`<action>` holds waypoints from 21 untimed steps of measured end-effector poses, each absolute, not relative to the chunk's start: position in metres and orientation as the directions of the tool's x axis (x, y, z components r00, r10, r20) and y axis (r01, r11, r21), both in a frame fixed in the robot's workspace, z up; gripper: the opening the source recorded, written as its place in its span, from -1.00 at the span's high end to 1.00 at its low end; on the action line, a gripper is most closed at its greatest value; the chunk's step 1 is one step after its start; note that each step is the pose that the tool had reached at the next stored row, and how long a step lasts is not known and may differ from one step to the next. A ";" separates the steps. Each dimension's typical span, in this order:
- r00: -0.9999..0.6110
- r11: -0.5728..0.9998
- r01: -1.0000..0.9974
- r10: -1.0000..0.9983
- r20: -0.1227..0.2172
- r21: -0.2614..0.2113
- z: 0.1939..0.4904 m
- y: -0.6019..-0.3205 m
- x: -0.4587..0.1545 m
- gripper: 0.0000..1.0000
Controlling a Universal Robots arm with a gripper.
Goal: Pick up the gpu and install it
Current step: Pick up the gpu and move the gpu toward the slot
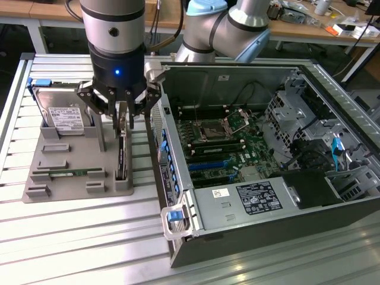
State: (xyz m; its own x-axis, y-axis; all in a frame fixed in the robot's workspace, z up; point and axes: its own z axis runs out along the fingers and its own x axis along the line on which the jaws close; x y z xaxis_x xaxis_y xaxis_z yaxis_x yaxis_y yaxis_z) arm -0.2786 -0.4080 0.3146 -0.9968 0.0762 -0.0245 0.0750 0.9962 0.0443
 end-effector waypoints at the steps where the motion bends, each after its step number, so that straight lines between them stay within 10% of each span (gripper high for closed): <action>1: -0.997 0.996 0.075 0.076 -0.024 0.044 0.314 -0.408 -0.279 0.28; 21: -0.997 0.996 0.075 0.076 -0.024 0.044 0.305 -0.408 -0.279 0.28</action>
